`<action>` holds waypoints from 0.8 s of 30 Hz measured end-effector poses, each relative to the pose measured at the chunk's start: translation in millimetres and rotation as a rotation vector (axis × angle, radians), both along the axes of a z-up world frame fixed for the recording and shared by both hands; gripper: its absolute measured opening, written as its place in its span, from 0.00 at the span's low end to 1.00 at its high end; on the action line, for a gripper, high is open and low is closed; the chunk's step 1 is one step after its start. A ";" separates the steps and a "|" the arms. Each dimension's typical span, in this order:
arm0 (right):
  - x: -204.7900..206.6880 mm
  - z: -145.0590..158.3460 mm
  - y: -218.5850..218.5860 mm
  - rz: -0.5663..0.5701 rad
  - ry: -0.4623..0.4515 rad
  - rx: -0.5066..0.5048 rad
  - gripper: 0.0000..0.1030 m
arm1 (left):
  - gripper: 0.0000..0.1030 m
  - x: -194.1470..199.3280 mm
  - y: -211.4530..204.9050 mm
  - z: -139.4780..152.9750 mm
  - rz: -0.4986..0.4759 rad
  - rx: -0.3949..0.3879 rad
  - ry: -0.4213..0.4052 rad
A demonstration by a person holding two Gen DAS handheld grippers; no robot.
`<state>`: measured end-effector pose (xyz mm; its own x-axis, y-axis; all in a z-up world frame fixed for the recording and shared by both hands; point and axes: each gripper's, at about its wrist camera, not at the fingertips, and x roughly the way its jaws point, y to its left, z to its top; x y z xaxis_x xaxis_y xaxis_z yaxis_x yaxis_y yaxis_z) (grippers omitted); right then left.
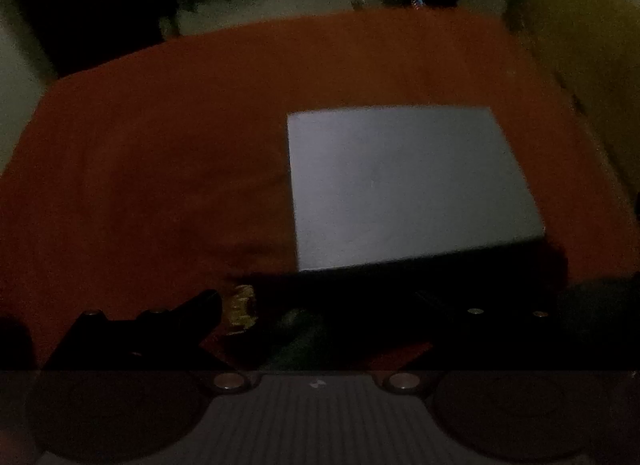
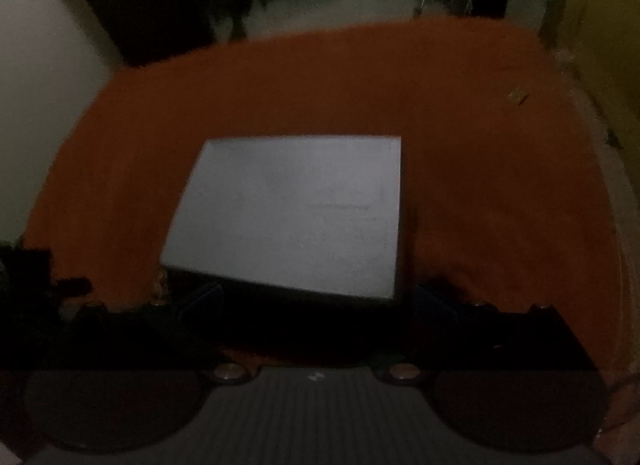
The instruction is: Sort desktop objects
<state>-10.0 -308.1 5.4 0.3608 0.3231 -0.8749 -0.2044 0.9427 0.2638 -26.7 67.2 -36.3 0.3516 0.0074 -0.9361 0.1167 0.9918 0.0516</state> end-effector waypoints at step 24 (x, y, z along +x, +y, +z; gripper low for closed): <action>195.7 -224.4 -32.5 -0.107 0.261 0.069 1.00 | 1.00 168.9 33.6 -186.0 -0.004 -0.303 0.204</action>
